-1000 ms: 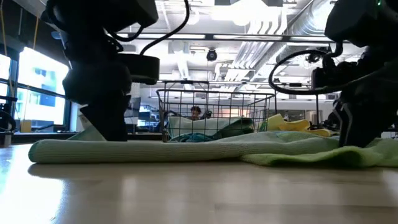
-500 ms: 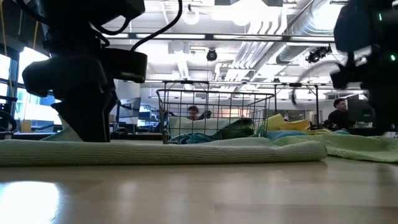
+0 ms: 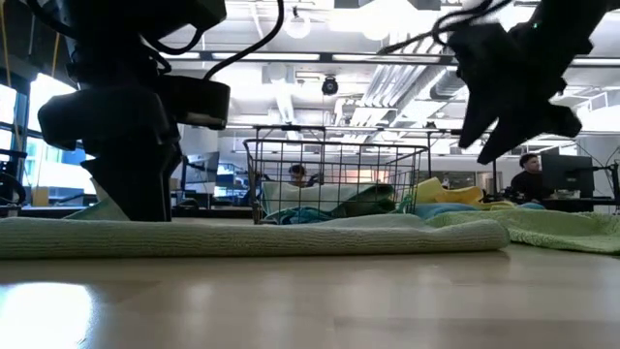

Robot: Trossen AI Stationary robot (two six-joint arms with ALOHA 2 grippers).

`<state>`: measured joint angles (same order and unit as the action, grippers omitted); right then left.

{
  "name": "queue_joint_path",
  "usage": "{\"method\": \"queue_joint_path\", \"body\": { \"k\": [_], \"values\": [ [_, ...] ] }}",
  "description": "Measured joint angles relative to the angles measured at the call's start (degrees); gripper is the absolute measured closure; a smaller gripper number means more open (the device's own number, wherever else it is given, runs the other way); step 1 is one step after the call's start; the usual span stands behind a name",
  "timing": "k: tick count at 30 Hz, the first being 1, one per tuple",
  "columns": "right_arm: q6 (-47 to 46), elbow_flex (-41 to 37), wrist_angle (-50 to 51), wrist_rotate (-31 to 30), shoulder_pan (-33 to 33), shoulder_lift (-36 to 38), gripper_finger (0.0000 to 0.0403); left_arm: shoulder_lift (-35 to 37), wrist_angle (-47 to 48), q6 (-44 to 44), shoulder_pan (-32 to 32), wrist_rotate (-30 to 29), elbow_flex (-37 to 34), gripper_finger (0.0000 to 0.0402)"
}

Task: Fold microfiber towels
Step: Fold the light green towel

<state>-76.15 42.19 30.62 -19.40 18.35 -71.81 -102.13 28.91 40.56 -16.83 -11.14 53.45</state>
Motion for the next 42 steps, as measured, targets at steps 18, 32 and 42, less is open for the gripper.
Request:
{"method": "queue_joint_path", "body": {
  "k": [18, 32, 42],
  "values": [
    [-36.7, 0.0, -18.7, 4.7, 13.7, -13.9, 0.0174, 0.0, -0.3, 0.8, -0.1, 0.2, 0.0, 0.0266],
    [-52.6, 0.1, -19.6, -5.6, 14.4, -22.7, 0.0174, 0.0, -0.7, -3.1, 0.0, 1.2, 0.0, 0.0266],
    [-50.7, 0.3, -18.8, -7.1, 11.1, -23.7, 0.0184, 0.0, -0.7, -3.3, 0.0, 1.2, 0.0, 0.0266]
  ]
}}
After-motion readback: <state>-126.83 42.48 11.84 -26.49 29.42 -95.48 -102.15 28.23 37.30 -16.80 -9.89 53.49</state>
